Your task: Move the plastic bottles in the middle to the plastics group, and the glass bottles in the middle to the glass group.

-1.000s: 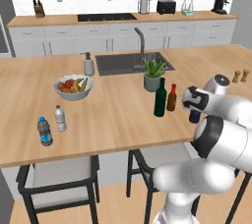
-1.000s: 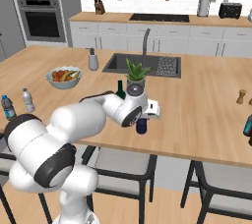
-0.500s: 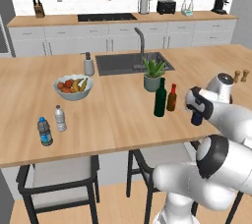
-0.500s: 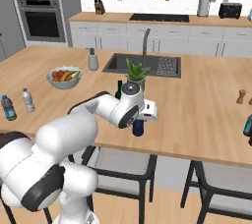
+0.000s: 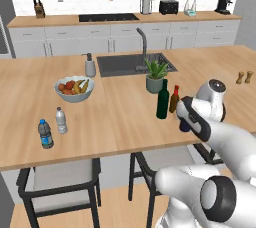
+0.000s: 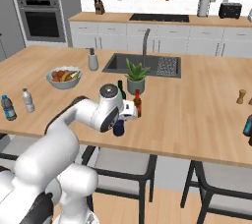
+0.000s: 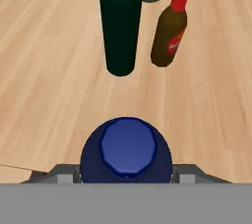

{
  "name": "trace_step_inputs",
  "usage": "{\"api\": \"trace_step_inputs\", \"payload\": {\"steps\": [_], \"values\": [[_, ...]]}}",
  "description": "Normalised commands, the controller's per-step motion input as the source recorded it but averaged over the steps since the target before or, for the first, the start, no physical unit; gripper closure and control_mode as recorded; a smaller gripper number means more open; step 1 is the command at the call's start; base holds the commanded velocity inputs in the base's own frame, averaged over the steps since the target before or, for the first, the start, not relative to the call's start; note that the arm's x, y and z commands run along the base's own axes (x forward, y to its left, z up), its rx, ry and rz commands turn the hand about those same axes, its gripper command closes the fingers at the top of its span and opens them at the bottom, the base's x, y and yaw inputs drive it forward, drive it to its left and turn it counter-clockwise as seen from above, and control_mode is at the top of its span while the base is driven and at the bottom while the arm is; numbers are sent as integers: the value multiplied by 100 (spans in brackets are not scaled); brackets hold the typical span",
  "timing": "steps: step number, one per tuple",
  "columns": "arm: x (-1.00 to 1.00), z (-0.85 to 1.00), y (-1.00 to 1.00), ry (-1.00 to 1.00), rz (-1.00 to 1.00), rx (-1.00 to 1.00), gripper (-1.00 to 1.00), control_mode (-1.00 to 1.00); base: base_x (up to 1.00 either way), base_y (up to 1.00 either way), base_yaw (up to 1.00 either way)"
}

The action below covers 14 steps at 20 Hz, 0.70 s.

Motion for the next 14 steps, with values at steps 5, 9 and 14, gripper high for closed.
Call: {"api": "trace_step_inputs", "payload": {"steps": [5, 9, 14], "values": [[9, 30, 100, 1, 28, 0, 100, -100, 0, 0, 0], [16, 22, 100, 4, 31, 0, 100, -100, 0, 0, 0], [18, 0, 100, 3, 26, 0, 100, -100, 0, 0, 0]]}}
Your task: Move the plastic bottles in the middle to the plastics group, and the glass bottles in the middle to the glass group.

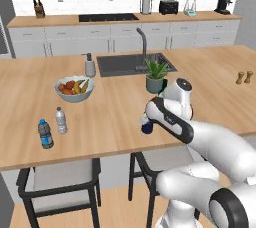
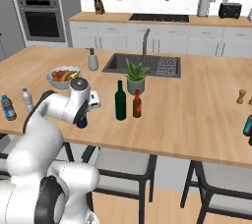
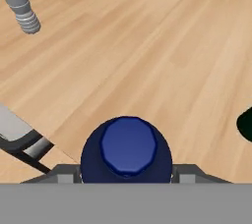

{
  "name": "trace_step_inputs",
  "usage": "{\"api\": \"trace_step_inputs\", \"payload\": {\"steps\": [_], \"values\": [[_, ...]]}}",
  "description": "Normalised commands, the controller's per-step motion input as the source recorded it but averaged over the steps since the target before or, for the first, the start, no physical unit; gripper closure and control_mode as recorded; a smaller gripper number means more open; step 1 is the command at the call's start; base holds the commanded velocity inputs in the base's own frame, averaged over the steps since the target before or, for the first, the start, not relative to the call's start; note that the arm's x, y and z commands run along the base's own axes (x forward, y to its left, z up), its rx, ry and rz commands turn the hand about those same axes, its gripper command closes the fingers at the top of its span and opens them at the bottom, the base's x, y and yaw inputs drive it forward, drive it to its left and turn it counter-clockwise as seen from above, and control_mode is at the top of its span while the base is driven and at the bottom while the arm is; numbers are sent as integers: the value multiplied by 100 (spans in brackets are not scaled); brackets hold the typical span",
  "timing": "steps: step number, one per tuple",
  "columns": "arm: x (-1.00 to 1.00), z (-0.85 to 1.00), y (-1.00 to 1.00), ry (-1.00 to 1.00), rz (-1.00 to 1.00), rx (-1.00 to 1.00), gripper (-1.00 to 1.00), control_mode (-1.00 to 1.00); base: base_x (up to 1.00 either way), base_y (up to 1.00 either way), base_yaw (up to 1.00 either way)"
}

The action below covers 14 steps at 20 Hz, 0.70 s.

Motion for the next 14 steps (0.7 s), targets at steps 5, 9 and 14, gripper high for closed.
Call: {"api": "trace_step_inputs", "payload": {"steps": [5, 9, 14], "values": [[35, 0, 100, 2, 21, 0, 100, -100, 0, 0, 0], [35, -2, 100, 1, 20, 0, 100, -100, 0, 0, 0], [41, 0, 99, 0, 16, 0, 100, -100, 0, 0, 0]]}}
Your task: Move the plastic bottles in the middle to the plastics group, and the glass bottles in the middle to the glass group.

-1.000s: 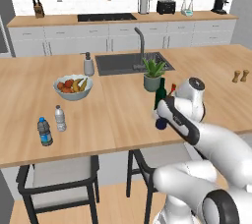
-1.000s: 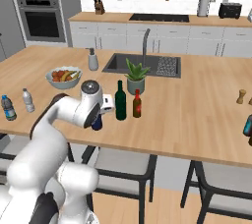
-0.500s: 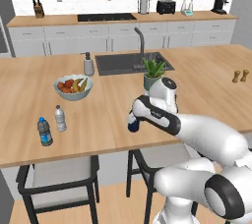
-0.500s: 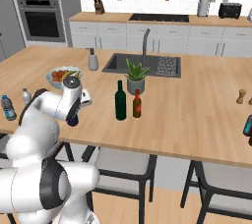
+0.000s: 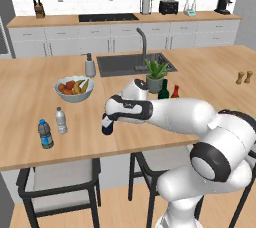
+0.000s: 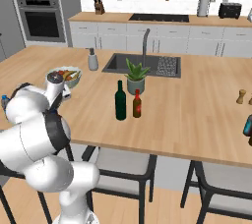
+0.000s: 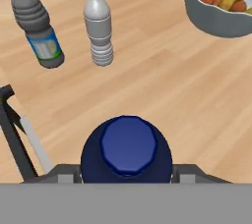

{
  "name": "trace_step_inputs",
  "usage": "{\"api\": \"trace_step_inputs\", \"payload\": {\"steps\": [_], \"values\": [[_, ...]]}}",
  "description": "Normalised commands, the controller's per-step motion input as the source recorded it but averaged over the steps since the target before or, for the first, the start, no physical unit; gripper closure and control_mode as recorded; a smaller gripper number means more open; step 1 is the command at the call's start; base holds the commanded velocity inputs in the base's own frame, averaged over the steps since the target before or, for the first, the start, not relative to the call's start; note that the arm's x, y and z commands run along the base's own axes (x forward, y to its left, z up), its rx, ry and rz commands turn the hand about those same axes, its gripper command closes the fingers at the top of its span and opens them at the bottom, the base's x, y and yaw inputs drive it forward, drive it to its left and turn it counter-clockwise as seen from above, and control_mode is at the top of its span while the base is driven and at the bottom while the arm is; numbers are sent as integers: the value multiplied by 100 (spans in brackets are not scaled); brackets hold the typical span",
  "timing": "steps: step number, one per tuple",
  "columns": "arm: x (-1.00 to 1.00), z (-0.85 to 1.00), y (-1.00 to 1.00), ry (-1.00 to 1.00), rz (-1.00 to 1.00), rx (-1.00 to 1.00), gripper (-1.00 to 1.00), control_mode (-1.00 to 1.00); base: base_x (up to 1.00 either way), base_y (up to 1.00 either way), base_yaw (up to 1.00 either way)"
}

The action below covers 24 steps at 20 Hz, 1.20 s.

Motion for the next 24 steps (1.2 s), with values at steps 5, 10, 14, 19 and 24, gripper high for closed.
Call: {"api": "trace_step_inputs", "payload": {"steps": [5, 10, 14, 19, 24], "values": [[29, 0, 84, 0, 13, 0, 100, -100, 0, 0, 0], [9, -2, 45, 0, 4, 0, 100, -100, 0, 0, 0], [13, 0, 26, 0, 1, 0, 100, -100, 0, 0, 0], [18, 0, 26, 0, 1, 0, 100, -100, 0, 0, 0], [15, -1, 25, 0, 1, 0, 100, -100, 0, 0, 0]]}}
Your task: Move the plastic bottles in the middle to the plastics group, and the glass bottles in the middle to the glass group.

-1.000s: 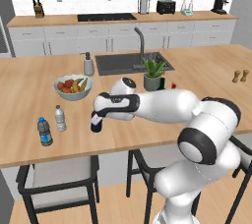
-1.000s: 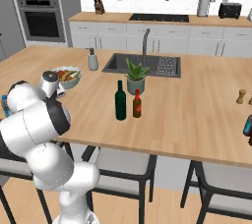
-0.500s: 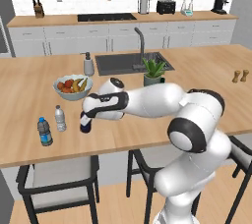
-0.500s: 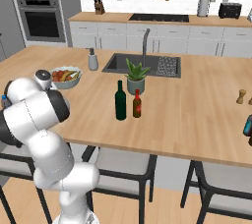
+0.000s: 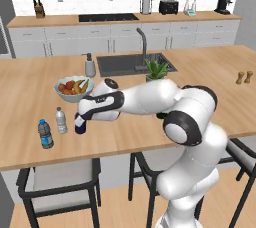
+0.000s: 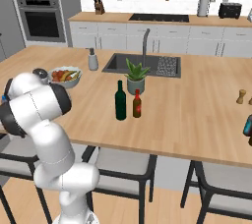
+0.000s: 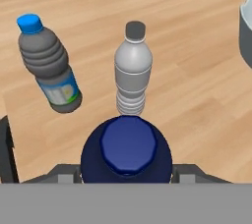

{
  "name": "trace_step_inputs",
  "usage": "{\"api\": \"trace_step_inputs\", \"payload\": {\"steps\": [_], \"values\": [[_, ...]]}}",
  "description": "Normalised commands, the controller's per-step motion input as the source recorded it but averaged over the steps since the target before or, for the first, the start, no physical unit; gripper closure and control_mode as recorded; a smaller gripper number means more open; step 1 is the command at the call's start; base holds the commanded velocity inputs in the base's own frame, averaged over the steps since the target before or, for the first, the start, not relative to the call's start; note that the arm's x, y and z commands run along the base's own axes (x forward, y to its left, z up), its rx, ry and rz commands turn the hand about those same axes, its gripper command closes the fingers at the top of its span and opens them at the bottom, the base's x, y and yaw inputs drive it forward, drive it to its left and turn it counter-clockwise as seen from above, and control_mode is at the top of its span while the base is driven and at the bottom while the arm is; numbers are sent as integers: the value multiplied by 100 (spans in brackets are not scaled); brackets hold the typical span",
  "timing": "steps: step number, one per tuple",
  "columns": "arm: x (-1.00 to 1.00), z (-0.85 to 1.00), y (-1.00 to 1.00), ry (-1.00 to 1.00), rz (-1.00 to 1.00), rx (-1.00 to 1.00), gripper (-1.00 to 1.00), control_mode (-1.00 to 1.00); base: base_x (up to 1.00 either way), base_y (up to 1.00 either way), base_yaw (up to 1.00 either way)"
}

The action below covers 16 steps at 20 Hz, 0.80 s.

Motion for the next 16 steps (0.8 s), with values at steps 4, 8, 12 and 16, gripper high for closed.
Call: {"api": "trace_step_inputs", "payload": {"steps": [4, 8, 12, 16], "values": [[12, -11, 15, 0, 1, 0, 100, -100, 0, 0, 0], [5, -41, 0, 0, 0, 0, 100, -100, 0, 0, 0], [0, -58, 2, 0, 0, 0, 100, -100, 0, 0, 0], [0, -26, 4, 0, 0, 0, 100, -100, 0, 0, 0]]}}
